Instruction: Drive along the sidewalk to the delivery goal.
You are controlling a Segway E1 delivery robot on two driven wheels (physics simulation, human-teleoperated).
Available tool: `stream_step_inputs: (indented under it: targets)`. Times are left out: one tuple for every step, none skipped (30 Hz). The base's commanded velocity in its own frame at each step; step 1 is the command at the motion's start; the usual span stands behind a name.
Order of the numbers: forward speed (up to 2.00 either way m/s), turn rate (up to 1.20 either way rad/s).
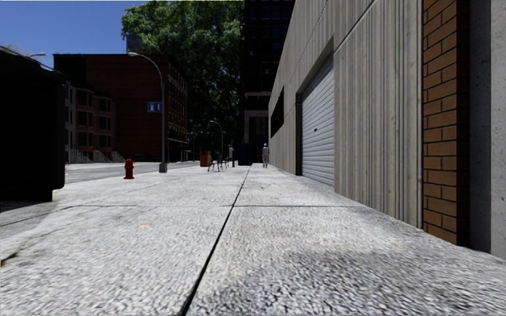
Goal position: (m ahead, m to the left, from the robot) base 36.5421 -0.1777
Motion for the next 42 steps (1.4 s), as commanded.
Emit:
stream_step_inputs:
  targets:
    - [2.0,0.0]
    - [2.0,0.0]
    - [2.0,0.0]
    - [2.0,0.0]
    - [2.0,0.0]
    - [2.0,0.0]
    - [2.0,0.0]
    - [2.0,0.0]
    - [2.0,0.0]
    - [2.0,0.0]
    - [2.0,0.0]
    - [2.0,0.0]
    - [2.0,0.0]
    - [2.0,0.0]
    - [2.0,0.0]
    - [2.0,0.0]
    - [2.0,0.0]
    - [2.0,0.0]
    - [2.0,0.0]
    - [2.0,0.0]
    - [2.0,0.0]
    - [2.0,0.0]
    - [2.0,0.0]
    - [2.0,0.0]
    - [2.0,0.0]
    - [2.0,0.0]
    - [2.0,0.0]
    - [2.0,0.0]
    - [2.0,0.0]
    - [2.0,0.0]
    - [2.0,0.0]
    - [2.0,0.0]
    - [2.0,0.0]
    - [2.0,0.0]
    - [2.0,0.0]
    - [2.0,0.0]
    - [2.0,0.0]
    - [2.0,0.0]
    - [2.0,0.0]
    - [2.0,0.0]
    - [2.0,0.0]
    - [2.0,0.0]
